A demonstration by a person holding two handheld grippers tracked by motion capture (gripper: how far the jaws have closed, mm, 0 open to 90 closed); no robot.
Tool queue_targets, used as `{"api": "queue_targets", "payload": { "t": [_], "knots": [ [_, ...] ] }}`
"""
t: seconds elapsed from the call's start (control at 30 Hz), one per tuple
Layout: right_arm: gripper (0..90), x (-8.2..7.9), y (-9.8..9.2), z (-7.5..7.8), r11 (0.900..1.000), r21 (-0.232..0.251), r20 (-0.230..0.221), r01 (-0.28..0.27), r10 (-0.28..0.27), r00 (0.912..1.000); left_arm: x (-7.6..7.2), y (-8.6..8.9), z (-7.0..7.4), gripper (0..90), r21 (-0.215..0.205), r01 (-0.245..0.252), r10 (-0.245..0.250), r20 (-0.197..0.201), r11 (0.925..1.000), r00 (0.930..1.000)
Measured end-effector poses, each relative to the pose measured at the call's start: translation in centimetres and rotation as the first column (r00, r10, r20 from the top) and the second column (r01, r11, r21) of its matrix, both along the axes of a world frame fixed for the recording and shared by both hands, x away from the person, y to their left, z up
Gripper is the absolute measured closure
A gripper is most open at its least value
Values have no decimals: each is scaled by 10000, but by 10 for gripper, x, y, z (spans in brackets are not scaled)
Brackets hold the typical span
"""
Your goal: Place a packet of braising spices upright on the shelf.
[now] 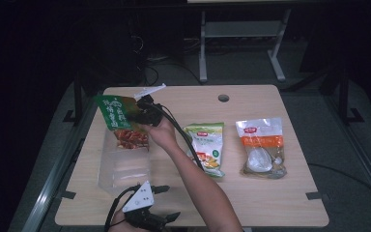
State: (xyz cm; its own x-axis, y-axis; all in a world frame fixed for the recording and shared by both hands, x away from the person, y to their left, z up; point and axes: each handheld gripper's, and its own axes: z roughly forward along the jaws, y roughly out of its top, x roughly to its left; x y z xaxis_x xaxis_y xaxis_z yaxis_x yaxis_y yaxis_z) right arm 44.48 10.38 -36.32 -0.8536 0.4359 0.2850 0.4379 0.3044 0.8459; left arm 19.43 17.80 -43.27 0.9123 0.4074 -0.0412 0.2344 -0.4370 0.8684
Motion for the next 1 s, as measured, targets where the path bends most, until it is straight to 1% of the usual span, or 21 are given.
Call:
{"api": "queue_targets", "payload": {
  "t": [0.03, 0.13, 0.2, 0.23, 0.3, 0.33, 0.4, 0.47, 0.53, 0.6, 0.73, 0.8, 0.87, 0.9, 1.0],
  "knots": [
    [893, 0, -2, 0, 9998, -64, 84, 170, -169, 9998, 0, 0, 0, 171, 12, 11, -11, 18, 10000, 10000],
    [892, 0, -8, -1, 9991, -154, 3, 393, -393, 9992, -1, 0, 0, 171, 24, 1, -1, 18, 10000, 10000],
    [888, 0, -11, -2, 9990, -63, -31, 432, -433, 9991, 0, 1, 0, 171, 44, 18, -18, 13, 10000, 10000],
    [873, 0, -12, -2, 9989, -71, -38, 463, -463, 9989, 0, 1, 0, 171, 58, 16, -16, 10, 10000, 10000],
    [771, 1, -13, -2, 9983, -178, -72, 547, -548, 9985, 0, 1, 0, 171, 65, 8, -8, 23, 10000, 10000],
    [748, 1, -14, -1, 9978, -277, 12, 610, -610, 9981, 0, 1, 0, 171, 79, 10, -10, 46, 10000, 10000],
    [705, 1, -18, 1, 9978, -244, 43, 616, -615, 9981, 0, 1, 0, 171, 3, -54, 54, 35, 10000, 10000],
    [651, 0, -23, 3, 9979, -263, 21, 594, -594, 9982, 0, 2, 0, 171, 27, -64, 64, 27, 10000, 10000],
    [618, -1, -30, 6, 9979, -285, 3, 585, -585, 9983, 1, 2, 0, 171, 37, -66, 66, 53, 10000, 10000],
    [547, -3, -37, 8, 9978, -331, -2, 574, -574, 9983, 0, 2, 1, 171, 43, -87, 86, 73, 10000, 9999],
    [467, -9, -52, 11, 9969, -577, 53, 528, -525, 9986, 1, 2, 0, 171, 64, -117, 117, 60, 9999, 9999],
    [450, -12, -62, 12, 9976, -544, -34, 434, -436, 9990, 2, 1, 0, 171, 65, -127, 127, 32, 9999, 9999],
    [423, -16, -72, 13, 9980, -484, 37, 405, -403, 9992, 2, 1, 0, 171, 81, -142, 142, 44, 9999, 9999],
    [403, -19, -78, 13, 9984, -431, -43, 354, -356, 9994, 2, 1, 0, 171, 85, -150, 150, 41, 9999, 9999],
    [375, -25, -92, 12, 9987, -416, -64, 277, -280, 9996, 2, 0, 0, 171, 91, -171, 171, 31, 9998, 9998]
  ]
}}
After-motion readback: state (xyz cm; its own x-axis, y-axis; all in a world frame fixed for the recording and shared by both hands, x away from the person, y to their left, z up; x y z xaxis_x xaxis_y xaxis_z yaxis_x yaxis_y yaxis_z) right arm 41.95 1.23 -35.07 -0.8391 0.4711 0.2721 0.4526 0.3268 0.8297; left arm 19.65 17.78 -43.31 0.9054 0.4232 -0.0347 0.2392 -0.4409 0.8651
